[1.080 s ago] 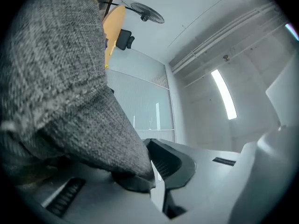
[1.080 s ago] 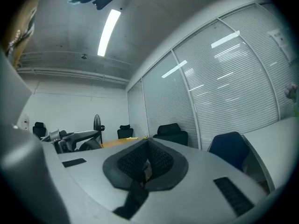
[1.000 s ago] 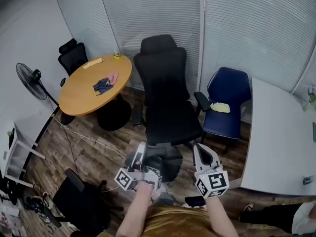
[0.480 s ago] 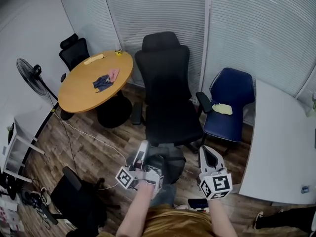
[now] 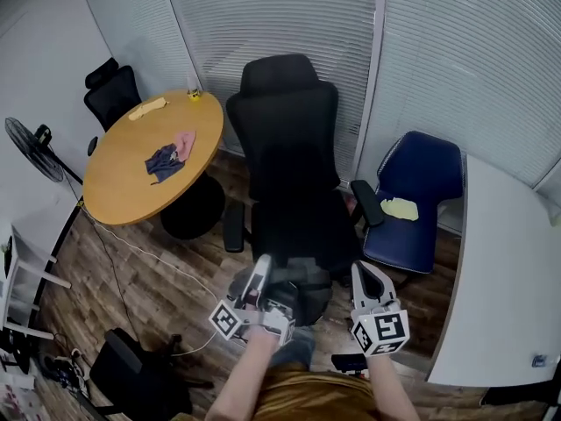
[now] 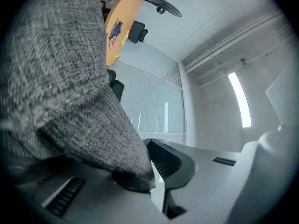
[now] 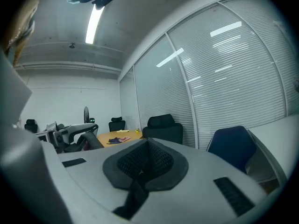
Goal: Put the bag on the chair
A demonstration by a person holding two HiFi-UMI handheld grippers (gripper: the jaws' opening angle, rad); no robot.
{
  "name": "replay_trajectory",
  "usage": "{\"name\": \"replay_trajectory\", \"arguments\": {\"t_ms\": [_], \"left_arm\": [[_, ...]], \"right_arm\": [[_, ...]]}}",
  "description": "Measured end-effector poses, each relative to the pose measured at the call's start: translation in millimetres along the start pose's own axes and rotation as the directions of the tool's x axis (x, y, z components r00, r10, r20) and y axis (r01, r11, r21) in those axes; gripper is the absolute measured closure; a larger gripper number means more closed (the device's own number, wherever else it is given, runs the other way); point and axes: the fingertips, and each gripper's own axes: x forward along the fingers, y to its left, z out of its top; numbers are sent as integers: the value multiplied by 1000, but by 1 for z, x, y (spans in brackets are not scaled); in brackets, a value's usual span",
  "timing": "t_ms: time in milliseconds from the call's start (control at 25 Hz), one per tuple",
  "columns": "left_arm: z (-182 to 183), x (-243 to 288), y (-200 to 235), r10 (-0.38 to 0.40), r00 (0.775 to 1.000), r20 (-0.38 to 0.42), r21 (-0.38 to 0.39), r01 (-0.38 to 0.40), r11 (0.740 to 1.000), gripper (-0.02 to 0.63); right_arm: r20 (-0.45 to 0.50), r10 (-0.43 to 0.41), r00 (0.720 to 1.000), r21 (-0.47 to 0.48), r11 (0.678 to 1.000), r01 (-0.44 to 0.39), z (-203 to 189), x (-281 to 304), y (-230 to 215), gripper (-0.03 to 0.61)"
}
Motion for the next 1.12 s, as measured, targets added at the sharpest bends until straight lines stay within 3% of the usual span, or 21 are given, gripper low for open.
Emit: {"name": "replay_trajectory", "arguments": {"t_ms": [280, 520, 800, 1120], "left_arm": [[58, 95, 47, 6, 1000, -30, -30, -7, 1000, 592], [108, 160, 81, 1, 1000, -8, -66, -1, 998, 592], [127, 219, 114, 21, 999, -28, -57, -23, 998, 592], [136, 242, 147, 65, 998, -7, -66, -65, 996, 592]], "right_arm": [[-35, -40, 999, -10, 999, 40, 6, 107, -32, 566], [-57, -93, 994, -14, 996, 93, 8, 166, -58, 566], [-92, -110, 990, -28, 994, 108, 10, 216, -89, 566], [-133, -74, 988, -21, 997, 71, -11, 262, -110, 567]]}}
